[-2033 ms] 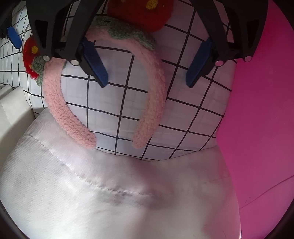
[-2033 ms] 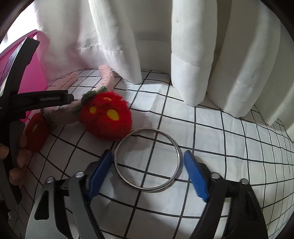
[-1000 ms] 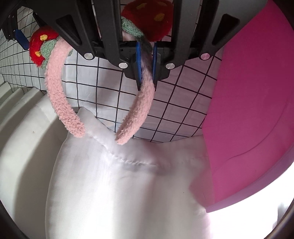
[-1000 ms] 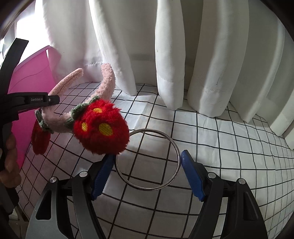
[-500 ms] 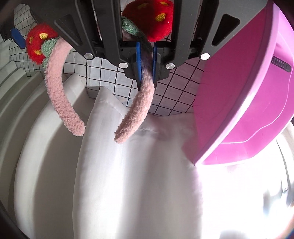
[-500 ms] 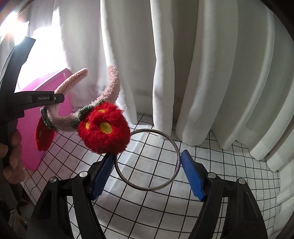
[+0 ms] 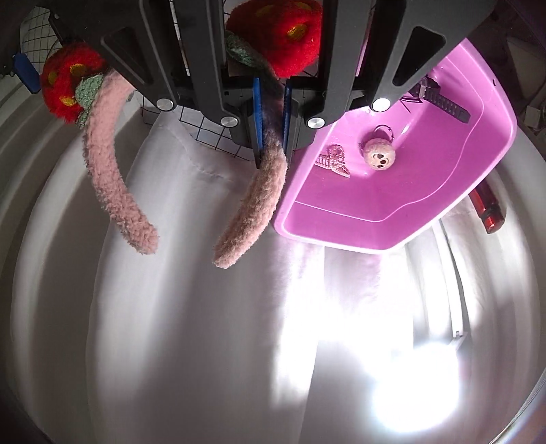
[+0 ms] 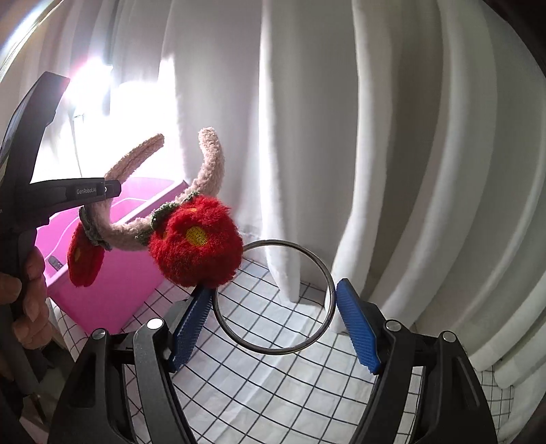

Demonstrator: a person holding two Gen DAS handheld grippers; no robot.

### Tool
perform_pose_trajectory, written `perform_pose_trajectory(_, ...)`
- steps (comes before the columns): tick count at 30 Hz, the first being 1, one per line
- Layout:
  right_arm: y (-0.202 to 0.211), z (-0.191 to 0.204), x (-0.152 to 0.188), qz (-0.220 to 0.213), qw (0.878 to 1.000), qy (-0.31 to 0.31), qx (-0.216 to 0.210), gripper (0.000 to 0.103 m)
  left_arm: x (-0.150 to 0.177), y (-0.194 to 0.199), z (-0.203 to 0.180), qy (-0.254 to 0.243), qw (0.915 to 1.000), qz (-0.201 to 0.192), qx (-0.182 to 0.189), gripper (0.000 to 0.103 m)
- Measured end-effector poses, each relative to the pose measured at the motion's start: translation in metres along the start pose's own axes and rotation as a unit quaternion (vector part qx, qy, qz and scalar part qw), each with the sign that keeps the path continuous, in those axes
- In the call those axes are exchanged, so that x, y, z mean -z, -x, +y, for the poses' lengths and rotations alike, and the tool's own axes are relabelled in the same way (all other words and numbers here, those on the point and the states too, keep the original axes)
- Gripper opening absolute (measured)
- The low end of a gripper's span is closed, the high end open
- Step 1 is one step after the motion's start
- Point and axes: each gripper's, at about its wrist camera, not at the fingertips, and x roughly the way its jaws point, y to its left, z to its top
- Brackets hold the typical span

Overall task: Organize jewelry
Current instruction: 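Carry the headband and silver ring into the pink tub and release both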

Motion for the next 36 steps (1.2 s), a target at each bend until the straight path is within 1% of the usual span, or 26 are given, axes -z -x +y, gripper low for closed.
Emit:
perform_pose_trajectory(6,-0.008,0.041,-0.024,-0.019,0.998,0.035,-0.05,0.072,-0.016,0.017,0.053,0.031,0.9982,-0.016,-0.05,0.009)
perform_pose_trajectory(12,-0.018,0.093,-0.043,-0.026,0.993,0.066,-0.099,0.072,-0.028,0.032,0.11,0.048,0.9934,-0.026,-0.101,0.009)
perform_pose_trajectory(20,-0.038,0.156,-0.06,-0.015,0.984,0.108,-0.142,0.072,-0.025,0.019,0.177,0.074,0.9859,-0.011,-0.15,0.009)
perform_pose_trajectory(25,-0.055,0.188,-0.068,-0.006,0.979,0.132,-0.157,0.072,-0.022,0.0,0.211,0.09,0.9819,0.006,-0.166,0.01)
perform_pose_trajectory(29,-0.076,0.21,-0.072,0.016,0.975,0.152,-0.159,0.072,-0.016,-0.022,0.231,0.097,0.9805,0.028,-0.169,0.01)
perform_pose_trajectory(31,-0.084,0.217,-0.072,0.025,0.974,0.158,-0.158,0.072,-0.012,-0.033,0.236,0.095,0.9798,0.043,-0.171,0.01)
perform_pose_trajectory(36,-0.099,0.228,-0.075,0.039,0.972,0.169,-0.156,0.072,-0.007,-0.053,0.243,0.091,0.9789,0.063,-0.172,0.011)
